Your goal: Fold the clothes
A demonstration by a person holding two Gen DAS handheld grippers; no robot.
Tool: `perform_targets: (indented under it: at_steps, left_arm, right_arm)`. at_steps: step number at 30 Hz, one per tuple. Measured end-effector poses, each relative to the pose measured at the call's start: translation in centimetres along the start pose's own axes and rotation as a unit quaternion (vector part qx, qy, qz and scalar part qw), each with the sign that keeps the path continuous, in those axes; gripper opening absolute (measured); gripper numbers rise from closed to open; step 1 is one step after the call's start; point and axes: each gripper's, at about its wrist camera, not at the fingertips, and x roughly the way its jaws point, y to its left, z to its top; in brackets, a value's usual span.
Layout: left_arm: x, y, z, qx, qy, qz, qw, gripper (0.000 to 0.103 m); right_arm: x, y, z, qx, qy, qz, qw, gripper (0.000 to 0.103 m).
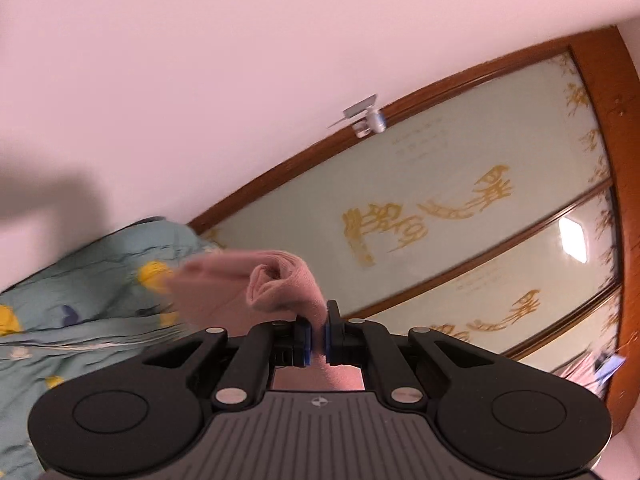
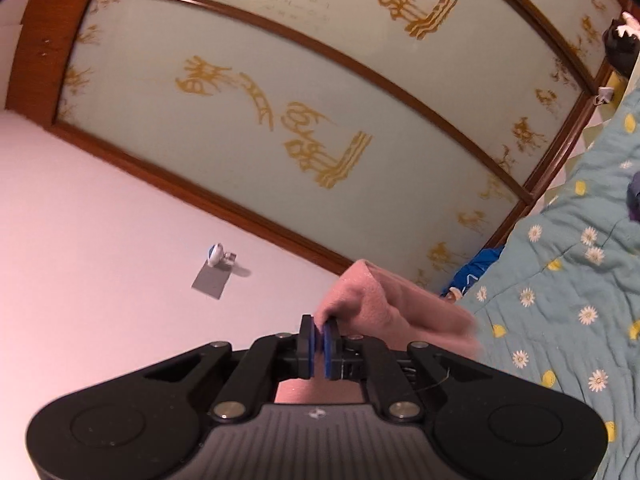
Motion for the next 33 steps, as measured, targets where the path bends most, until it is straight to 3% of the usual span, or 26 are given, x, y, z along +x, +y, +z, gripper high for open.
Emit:
perform_targets:
  at_steps: [5,9,11,14,17,20,21,22,23,24,25,28,33]
  left_arm:
    - [-0.4,11.3,-7.9,-0.023,0.035,0.037,0.9984,0.005]
    - [-1.1,19.4,-14.5,-0.045,0.080,0.114,0.9892,0.005]
    - [-2.0,22.8,-17.1,-0.066,0.091,0.145,0.9831,0.006]
    - [-4.3,25.3,-18.4,-0.093,0.085,0.187,0.9742,0.009]
    - [-6.4,24.7,-17.8,-0.060,0.048,0.217,0.9732,0.009]
    - [-7.8,22.3,-16.9,0.023,0.014,0.226,0.9737,0.009]
    - [-7.8,21.5,-16.8,0.050,0.007,0.223,0.9734,0.019]
    - [-7.9,20.3,-16.8,0.090,-0.005,0.219,0.9716,0.037]
    - [-7.8,19.5,-16.8,0.115,-0.014,0.214,0.9700,0.047]
    - [-7.6,19.2,-16.9,0.121,-0.020,0.209,0.9701,0.060]
    - [-7.4,18.9,-17.0,0.127,-0.026,0.204,0.9702,0.061]
    - [-5.6,18.6,-17.1,0.110,-0.006,0.193,0.9750,0.061]
    - [-3.5,20.3,-18.5,0.098,0.030,0.218,0.9706,0.062]
  right_arm:
    - [0.1,-9.8,-6.1,0.012,0.053,-0.032,0.998,0.003]
    - [-1.3,-19.5,-13.8,0.012,0.114,-0.126,0.985,0.003]
    - [-2.0,-21.5,-15.7,0.000,0.118,-0.149,0.982,0.003]
    - [-4.3,-24.5,-17.4,-0.001,0.109,-0.160,0.981,0.007]
    - [-6.5,-25.5,-17.1,-0.005,0.086,-0.165,0.983,0.008]
    - [-7.9,-25.5,-16.5,-0.015,0.061,-0.160,0.985,0.015]
    - [-8.3,-24.9,-16.0,-0.028,0.049,-0.156,0.986,0.017]
    - [-8.5,-24.6,-15.5,-0.040,0.039,-0.150,0.987,0.025]
    - [-8.2,-24.3,-14.9,-0.048,0.038,-0.141,0.988,0.032]
    - [-8.0,-23.9,-14.5,-0.052,0.041,-0.128,0.990,0.043]
    - [-7.8,-23.6,-14.2,-0.049,0.044,-0.115,0.991,0.046]
    - [-6.5,-23.5,-13.6,-0.027,0.068,-0.112,0.991,0.046]
    - [-4.9,-25.2,-14.0,0.009,0.066,-0.117,0.991,0.046]
